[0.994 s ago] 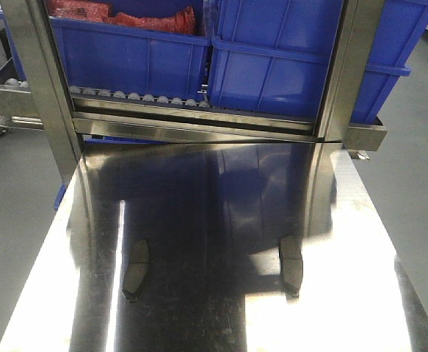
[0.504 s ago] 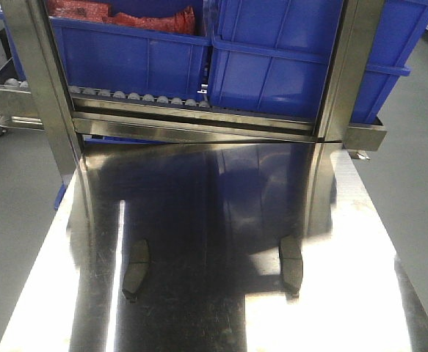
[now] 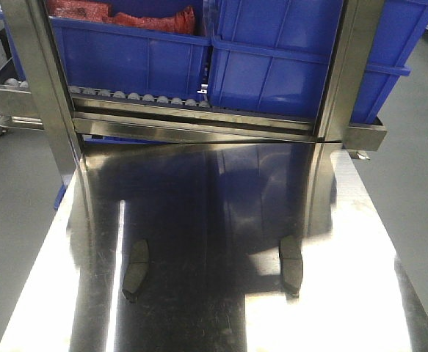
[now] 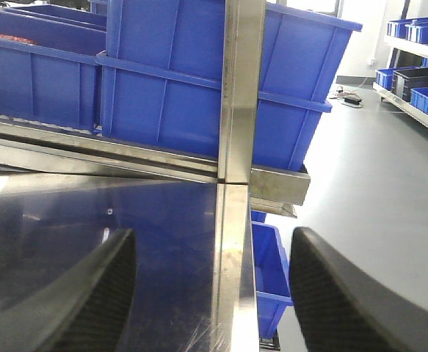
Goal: Move and align brake pads A on conveyor
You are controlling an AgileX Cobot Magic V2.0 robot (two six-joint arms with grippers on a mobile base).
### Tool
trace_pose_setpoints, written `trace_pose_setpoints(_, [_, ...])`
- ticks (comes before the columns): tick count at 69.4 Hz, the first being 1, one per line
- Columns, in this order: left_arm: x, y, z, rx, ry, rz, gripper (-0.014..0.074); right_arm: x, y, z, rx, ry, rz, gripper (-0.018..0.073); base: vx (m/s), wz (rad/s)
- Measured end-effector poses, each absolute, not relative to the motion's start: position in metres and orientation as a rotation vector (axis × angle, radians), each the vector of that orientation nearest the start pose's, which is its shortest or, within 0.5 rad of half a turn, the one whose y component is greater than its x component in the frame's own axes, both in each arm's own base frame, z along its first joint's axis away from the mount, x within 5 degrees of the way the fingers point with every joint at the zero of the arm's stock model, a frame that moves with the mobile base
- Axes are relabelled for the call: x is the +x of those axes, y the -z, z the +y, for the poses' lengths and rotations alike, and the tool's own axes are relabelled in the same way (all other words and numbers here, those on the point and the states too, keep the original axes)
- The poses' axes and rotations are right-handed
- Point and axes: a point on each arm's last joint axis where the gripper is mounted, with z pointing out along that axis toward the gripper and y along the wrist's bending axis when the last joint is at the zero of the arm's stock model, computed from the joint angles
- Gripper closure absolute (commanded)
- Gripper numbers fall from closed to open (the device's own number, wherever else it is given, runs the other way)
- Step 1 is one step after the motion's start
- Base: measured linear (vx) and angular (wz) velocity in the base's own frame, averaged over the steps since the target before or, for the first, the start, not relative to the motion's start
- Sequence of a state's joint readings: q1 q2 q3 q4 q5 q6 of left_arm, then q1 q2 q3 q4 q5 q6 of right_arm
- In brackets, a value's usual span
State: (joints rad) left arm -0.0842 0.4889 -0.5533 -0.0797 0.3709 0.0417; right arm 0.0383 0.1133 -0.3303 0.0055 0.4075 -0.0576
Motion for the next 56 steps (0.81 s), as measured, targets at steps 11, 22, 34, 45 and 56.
trace_pose_setpoints(11, [0.149, -0.355, -0.017, 0.082, 0.128, 2.044, 0.0135, 0.047, -0.280, 0.002, -0.078, 0.009, 1.672, 0.0125, 0.00, 0.00])
trace_pose_setpoints(22, [0.199, -0.348, -0.024, 0.112, 0.139, 2.315, 0.0135, 0.047, -0.280, 0.002, -0.078, 0.009, 1.672, 0.0125, 0.00, 0.00])
trace_pose_setpoints(34, [0.239, -0.324, -0.054, 0.247, 0.197, 2.481, 0.0135, 0.047, -0.280, 0.002, -0.078, 0.009, 1.672, 0.0125, 0.00, 0.00])
trace_pose_setpoints(45, [0.263, -0.292, -0.096, 0.346, 0.249, 2.598, 0.0135, 0.047, -0.280, 0.002, -0.078, 0.009, 1.672, 0.0125, 0.00, 0.00])
trace_pose_setpoints(56, [0.283, -0.261, -0.123, 0.315, 0.265, 2.693, 0.0135, 0.047, -0.280, 0.002, -0.078, 0.009, 1.672, 0.0125, 0.00, 0.00])
